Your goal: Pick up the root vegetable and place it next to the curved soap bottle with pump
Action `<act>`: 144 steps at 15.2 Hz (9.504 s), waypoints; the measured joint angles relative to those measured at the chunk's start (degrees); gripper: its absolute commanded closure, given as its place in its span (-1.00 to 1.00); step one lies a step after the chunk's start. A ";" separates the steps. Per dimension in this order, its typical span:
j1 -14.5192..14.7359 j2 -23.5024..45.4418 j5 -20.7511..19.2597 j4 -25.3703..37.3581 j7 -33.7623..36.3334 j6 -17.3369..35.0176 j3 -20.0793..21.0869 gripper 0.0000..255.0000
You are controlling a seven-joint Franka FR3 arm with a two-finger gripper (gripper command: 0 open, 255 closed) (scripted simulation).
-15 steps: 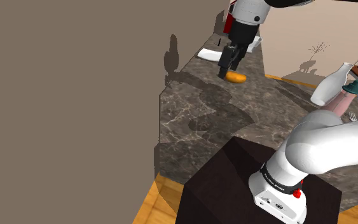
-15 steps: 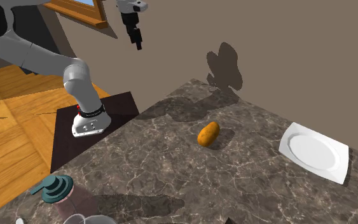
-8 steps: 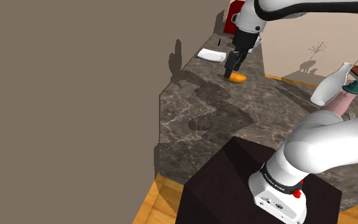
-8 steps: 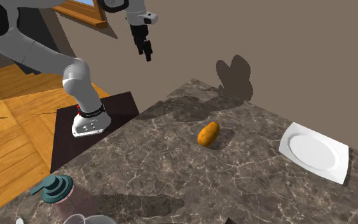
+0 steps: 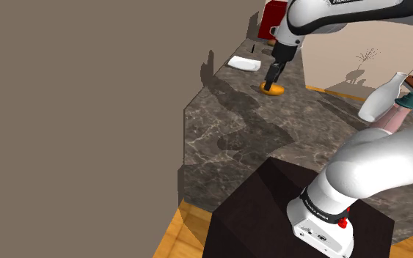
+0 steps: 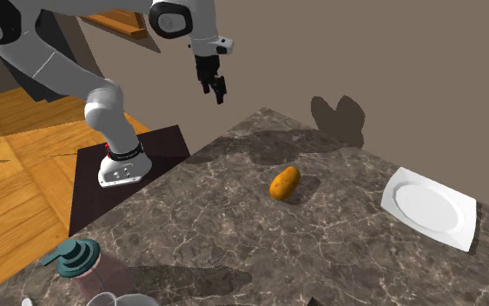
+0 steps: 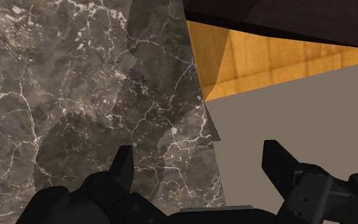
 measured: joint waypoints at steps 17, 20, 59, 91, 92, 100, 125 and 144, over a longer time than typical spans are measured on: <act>-0.71 33.31 7.77 18.78 -30.11 14.35 -17.36 -1.00; -2.31 41.50 12.96 24.87 -36.57 15.25 -18.40 -1.00; -11.75 62.59 24.45 45.33 -50.06 13.20 -15.89 1.00; -12.69 58.10 20.81 63.72 -46.94 -8.88 -18.02 1.00; -12.90 58.28 20.86 64.87 -46.89 -9.84 -18.03 1.00; -14.51 59.68 21.44 73.44 -46.46 -16.99 -18.03 1.00; -13.21 33.44 8.31 49.48 -52.47 -15.96 -22.67 1.00; -22.42 8.35 -7.44 31.81 -64.48 -17.96 -28.14 1.00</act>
